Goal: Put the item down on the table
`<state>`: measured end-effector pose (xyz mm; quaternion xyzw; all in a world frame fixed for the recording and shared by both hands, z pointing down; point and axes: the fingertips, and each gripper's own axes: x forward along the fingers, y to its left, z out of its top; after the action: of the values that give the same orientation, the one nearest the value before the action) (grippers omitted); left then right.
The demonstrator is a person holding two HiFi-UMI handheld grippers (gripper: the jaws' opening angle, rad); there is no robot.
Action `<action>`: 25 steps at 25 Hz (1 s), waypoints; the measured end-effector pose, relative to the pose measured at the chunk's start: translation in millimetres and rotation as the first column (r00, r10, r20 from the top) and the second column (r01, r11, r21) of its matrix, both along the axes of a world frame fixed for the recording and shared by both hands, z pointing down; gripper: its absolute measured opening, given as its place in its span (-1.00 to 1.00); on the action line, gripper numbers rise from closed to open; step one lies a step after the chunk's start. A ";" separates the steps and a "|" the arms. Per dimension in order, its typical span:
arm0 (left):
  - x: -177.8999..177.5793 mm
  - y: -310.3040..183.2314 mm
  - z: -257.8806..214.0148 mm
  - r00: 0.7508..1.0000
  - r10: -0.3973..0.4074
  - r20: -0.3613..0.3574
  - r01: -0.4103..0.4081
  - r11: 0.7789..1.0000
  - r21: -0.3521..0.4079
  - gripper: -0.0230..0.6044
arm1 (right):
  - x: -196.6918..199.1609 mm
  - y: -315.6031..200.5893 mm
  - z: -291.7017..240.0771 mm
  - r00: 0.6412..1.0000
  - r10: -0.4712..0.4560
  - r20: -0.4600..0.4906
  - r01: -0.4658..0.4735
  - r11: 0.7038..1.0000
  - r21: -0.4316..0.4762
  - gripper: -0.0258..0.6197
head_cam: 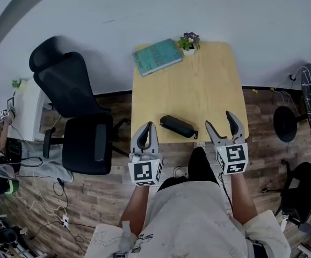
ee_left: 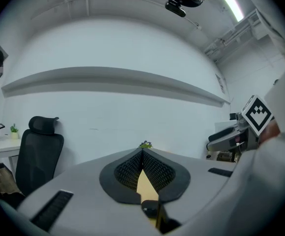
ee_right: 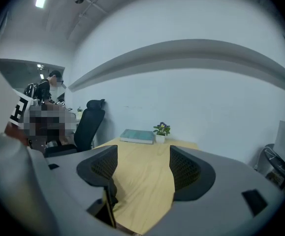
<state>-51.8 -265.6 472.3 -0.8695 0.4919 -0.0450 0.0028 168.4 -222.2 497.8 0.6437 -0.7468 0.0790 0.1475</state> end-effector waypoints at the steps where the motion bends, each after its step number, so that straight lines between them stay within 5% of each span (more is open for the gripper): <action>1: 4.7 -0.5 -3.2 1.000 0.011 0.002 -0.011 1.000 0.007 -0.90 | 6.0 2.3 -6.0 1.000 0.019 0.004 -0.019 1.000 0.018 0.10; 9: 29.7 1.4 -30.5 0.997 0.078 0.027 -0.079 0.995 0.061 -0.90 | 37.7 13.9 -45.9 0.992 0.115 0.052 -0.121 0.983 0.141 0.10; 25: 22.8 -0.3 -66.5 0.999 0.048 0.022 -0.051 0.989 0.139 -0.90 | 34.8 15.5 -86.7 0.993 0.113 0.022 -0.115 0.954 0.276 0.10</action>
<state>-28.9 -265.9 405.7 -0.8786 0.4722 -0.0186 0.0692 203.2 -206.8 411.2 0.6998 -0.7125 -0.0160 0.0490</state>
